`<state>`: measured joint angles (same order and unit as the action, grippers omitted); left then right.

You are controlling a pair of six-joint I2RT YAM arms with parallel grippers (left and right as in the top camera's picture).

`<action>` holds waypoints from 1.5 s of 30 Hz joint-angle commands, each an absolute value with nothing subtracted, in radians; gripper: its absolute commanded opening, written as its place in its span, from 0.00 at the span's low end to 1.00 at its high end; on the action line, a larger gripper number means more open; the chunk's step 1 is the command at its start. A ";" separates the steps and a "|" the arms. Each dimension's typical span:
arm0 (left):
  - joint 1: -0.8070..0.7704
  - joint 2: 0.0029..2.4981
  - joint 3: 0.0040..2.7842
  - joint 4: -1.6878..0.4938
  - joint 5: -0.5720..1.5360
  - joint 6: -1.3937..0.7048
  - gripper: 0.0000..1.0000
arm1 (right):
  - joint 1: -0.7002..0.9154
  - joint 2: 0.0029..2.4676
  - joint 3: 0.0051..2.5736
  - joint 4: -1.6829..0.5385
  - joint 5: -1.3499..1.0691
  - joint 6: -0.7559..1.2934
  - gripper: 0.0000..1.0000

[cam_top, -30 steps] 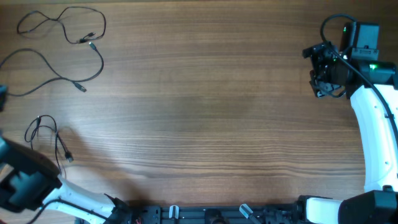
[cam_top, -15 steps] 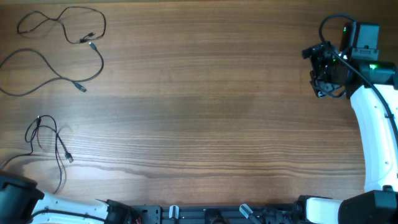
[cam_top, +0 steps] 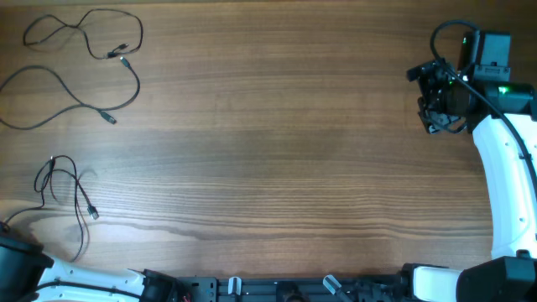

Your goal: Untangle cables

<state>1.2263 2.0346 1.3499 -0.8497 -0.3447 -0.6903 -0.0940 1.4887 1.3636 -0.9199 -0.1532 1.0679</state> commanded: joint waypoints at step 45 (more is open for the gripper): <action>0.949 1.968 1.577 -0.550 0.512 -0.452 0.88 | -0.088 1.500 1.366 -0.894 -0.235 1.077 0.81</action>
<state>1.0340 2.0163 1.5589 -0.5308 0.2604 -0.4538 -0.0940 1.4887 1.3636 -0.8982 -0.2253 1.0721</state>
